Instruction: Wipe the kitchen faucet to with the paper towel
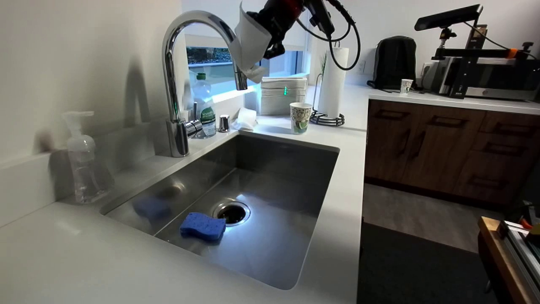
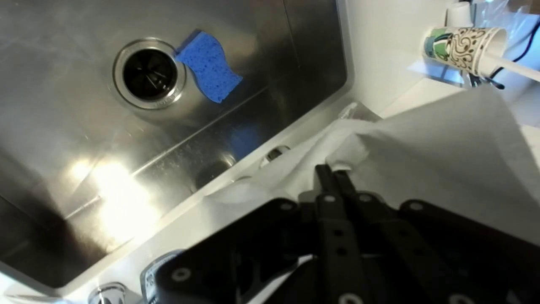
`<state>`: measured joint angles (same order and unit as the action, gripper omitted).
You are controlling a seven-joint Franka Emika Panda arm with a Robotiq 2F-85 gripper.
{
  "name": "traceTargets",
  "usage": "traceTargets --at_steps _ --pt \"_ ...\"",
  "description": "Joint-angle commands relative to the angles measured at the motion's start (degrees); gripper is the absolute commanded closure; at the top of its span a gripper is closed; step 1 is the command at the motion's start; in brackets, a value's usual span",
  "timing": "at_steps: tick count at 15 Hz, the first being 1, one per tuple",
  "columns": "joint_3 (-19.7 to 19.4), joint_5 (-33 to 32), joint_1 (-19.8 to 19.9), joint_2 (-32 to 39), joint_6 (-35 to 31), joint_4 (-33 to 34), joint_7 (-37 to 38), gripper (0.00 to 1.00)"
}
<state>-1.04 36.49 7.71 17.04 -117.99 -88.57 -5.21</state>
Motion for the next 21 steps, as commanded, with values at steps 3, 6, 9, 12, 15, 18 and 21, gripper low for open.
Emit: traceTargets --at_steps 3,6,9,12,15,18,21 --pt "-1.33 -1.61 0.80 -2.32 -0.75 3.70 1.67 1.00" --pt "-3.57 -5.95 1.58 -3.74 0.23 4.30 4.33 1.00" --pt "-5.69 -13.24 2.01 -5.34 1.20 4.07 8.59 1.00" --pt "-7.83 -21.86 2.00 -6.75 2.14 3.37 13.72 1.00" --pt "-8.53 -26.25 2.28 -8.54 9.05 2.23 14.69 1.00" --pt "-7.81 -23.18 2.98 -10.16 18.29 1.23 10.04 1.00" --pt "-7.95 -22.31 2.82 -8.50 20.90 3.96 9.70 0.99"
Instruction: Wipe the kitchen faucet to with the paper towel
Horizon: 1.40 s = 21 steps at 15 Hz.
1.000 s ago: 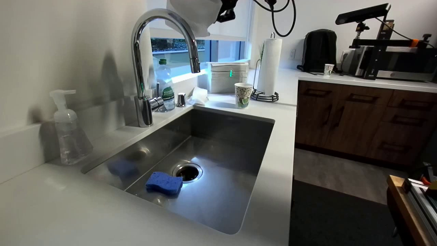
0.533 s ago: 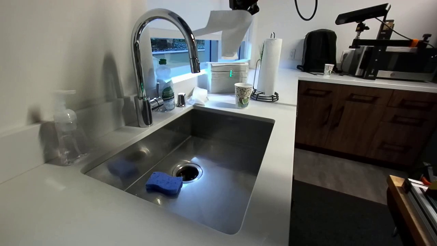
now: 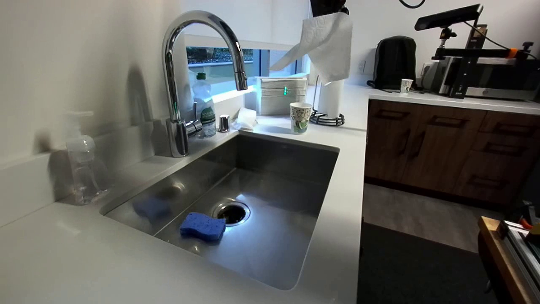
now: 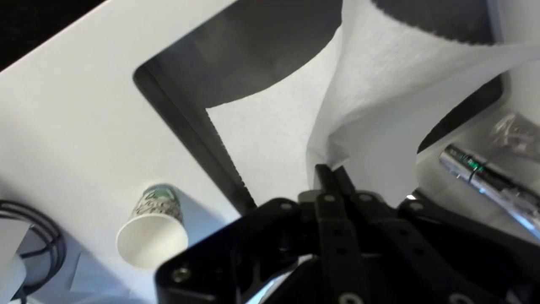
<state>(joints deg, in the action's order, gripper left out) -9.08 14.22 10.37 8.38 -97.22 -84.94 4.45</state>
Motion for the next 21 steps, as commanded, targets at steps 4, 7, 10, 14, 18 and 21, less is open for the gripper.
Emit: traceTargets --at_steps 4,7,10,14,18,21 --pt "0.45 1.67 0.04 -1.13 2.72 -0.56 -1.45 0.99" --pt "1.73 6.86 -0.46 -3.00 4.90 -3.03 -3.90 1.00" --pt "4.30 8.36 -3.10 -8.55 3.41 -10.45 -7.61 1.00" --pt "7.57 7.19 -7.15 -16.52 -0.66 -20.53 -9.59 1.00" --pt "8.66 7.17 -9.49 -16.32 -1.66 -19.59 -11.22 0.99" --pt "9.99 7.08 -11.40 -19.51 -4.36 -23.64 -12.45 0.99"
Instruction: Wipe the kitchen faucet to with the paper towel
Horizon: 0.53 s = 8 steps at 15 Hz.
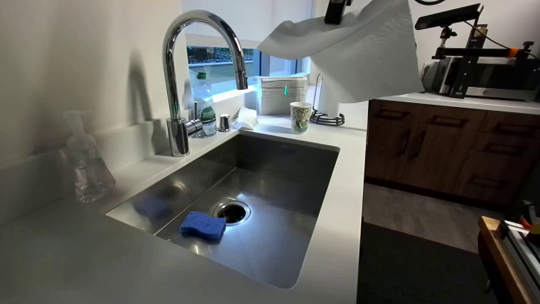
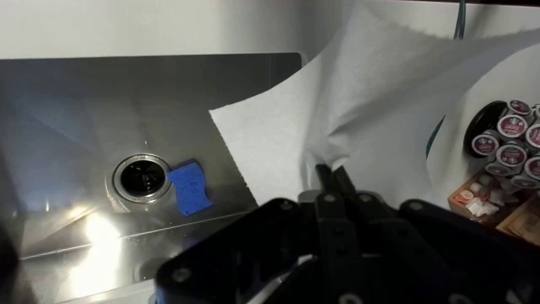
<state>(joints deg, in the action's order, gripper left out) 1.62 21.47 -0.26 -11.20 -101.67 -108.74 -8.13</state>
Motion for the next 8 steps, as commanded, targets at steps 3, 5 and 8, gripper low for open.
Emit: traceTargets --at_steps 3,5,8 --pt "-0.60 -1.62 -1.00 0.47 -0.37 -0.33 -1.43 1.00" --pt "0.83 -2.03 -2.43 2.34 -2.00 -1.63 -2.45 1.00" --pt "3.96 -2.06 -5.57 5.84 -3.35 -1.97 -4.69 1.00"
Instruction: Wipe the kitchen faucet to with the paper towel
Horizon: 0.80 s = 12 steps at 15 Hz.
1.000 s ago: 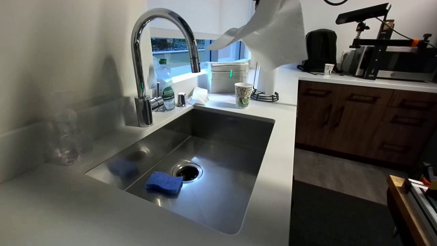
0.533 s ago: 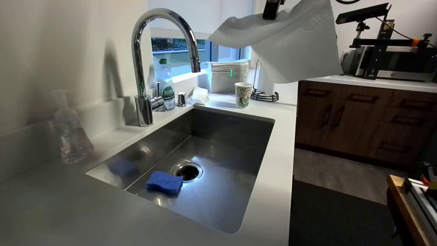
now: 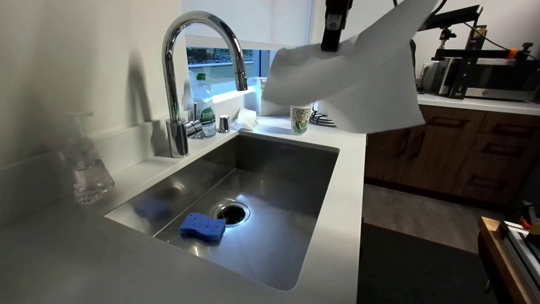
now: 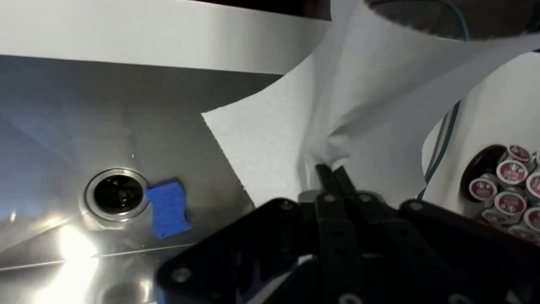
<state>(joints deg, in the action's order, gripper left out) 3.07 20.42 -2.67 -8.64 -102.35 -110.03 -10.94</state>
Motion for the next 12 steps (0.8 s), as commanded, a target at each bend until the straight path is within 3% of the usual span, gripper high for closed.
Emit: traceTargets --at_steps 1,7,12 --pt "3.80 -0.92 -4.38 4.66 -3.32 -0.40 -2.37 1.00" --pt "10.19 -4.82 -10.06 13.60 -12.66 2.91 -1.11 1.00" --pt "10.85 -11.40 -10.84 19.09 -18.03 7.99 -3.20 1.00"
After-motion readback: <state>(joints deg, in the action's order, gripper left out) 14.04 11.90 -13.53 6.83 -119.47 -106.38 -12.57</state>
